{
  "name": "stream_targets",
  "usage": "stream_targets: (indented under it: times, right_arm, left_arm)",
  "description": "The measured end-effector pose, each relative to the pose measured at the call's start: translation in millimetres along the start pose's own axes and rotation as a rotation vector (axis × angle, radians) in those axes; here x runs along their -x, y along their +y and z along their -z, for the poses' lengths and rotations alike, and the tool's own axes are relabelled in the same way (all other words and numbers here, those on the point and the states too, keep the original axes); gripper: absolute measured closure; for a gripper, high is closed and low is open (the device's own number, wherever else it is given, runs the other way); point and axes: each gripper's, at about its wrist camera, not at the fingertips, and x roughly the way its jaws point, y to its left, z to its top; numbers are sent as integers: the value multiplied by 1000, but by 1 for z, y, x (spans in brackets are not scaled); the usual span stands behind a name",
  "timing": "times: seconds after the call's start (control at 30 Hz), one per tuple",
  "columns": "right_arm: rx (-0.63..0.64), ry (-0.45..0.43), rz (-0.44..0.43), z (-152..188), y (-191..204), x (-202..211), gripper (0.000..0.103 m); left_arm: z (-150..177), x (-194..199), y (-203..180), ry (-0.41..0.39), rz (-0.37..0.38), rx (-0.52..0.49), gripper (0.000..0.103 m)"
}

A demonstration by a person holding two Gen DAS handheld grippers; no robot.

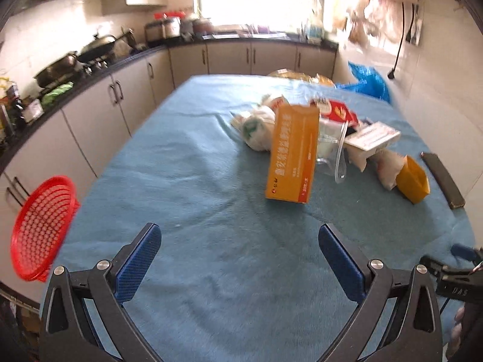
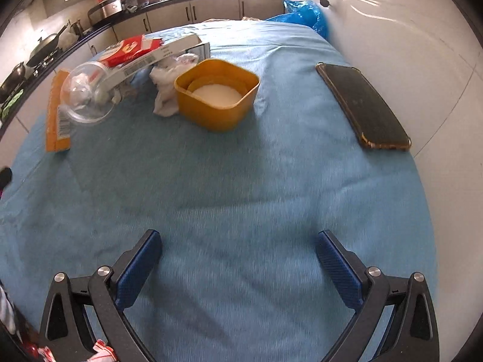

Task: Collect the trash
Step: 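Move the left tool toward the orange box while the right tool approaches the yellow container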

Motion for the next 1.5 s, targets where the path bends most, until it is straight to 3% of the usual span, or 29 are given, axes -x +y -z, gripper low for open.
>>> stream_targets:
  times: [0.2,0.33,0.53,0.9,1.5]
  right_arm:
    - [-12,-29,-3,18,3,11,0]
    - [-38,-50,-54,28,12,25,5]
    - [-26,-141,-66,30,28,52,7]
    - [37,-314,-39,42,48,90,7]
    - [47,-348,-53,44,50,100,9]
  left_arm:
    - [0,36,1,-85,-19,2,0]
    - [5,56,2,-119,-23,-5,0]
    - [12,74,3,-148,-30,-14,0]
    - [20,81,8,-148,-51,-3,0]
    - [27,73,16,-112,-69,10,0]
